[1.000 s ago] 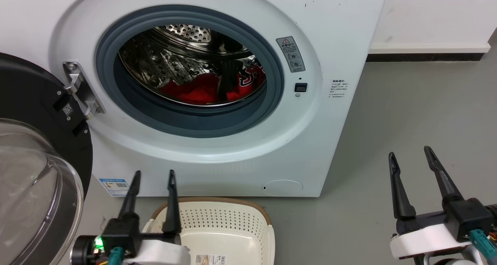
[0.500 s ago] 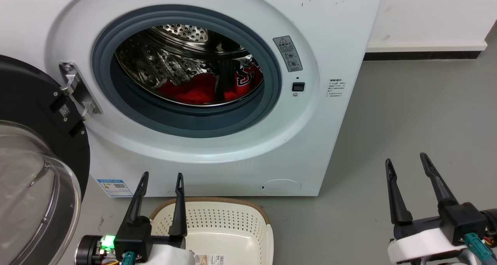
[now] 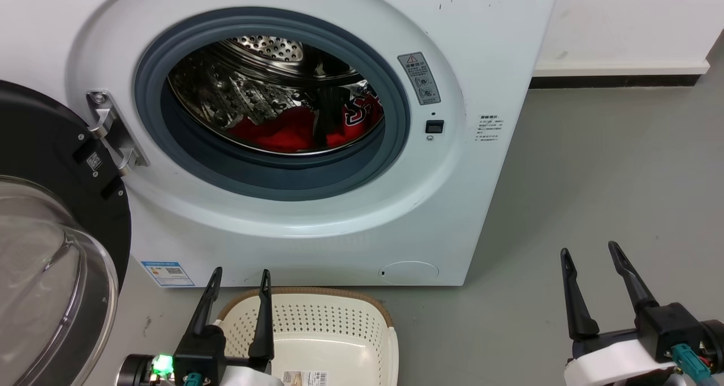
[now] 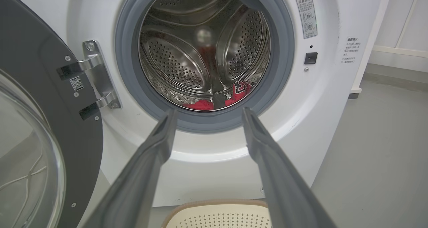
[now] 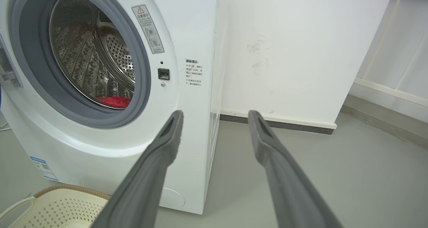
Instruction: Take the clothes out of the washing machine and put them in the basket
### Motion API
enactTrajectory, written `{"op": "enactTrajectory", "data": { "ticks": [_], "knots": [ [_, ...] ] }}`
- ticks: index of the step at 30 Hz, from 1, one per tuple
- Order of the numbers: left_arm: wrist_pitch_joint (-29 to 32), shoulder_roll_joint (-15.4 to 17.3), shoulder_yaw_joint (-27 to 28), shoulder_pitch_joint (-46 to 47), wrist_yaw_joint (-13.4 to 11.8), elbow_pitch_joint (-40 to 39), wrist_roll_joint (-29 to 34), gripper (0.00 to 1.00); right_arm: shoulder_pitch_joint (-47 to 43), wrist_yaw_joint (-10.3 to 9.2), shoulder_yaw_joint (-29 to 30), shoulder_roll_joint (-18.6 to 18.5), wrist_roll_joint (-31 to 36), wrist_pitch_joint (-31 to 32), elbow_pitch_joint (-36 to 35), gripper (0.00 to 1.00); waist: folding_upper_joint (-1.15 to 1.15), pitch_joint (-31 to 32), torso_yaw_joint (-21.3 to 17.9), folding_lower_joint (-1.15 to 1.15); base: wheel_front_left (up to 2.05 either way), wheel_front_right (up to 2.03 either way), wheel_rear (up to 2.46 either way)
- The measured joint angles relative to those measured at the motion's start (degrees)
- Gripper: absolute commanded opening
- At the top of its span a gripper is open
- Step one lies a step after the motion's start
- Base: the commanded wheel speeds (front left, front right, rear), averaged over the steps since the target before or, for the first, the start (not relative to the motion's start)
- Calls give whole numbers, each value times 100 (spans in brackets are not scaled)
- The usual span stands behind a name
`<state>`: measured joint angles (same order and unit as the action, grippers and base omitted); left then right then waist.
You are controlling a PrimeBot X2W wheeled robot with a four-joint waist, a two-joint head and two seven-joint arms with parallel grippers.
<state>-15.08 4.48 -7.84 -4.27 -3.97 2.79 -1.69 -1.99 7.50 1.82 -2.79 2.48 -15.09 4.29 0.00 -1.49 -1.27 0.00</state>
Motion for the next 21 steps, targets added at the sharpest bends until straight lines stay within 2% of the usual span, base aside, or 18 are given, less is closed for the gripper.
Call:
{"op": "enactTrajectory", "data": {
  "ticks": [15, 21],
  "knots": [
    [0, -57, 115, 3, 147, 55, 60, 100, 55, 0, 26, 0, -55, -1, 3, 100, 0, -97, -51, 0, 0, 0, 0],
    [1, 232, 197, 374, 357, 270, 140, 100, 318, 1, 8, -3, -305, -1, -75, 100, 0, -470, -219, 0, 0, 0, 0]
  ]
}}
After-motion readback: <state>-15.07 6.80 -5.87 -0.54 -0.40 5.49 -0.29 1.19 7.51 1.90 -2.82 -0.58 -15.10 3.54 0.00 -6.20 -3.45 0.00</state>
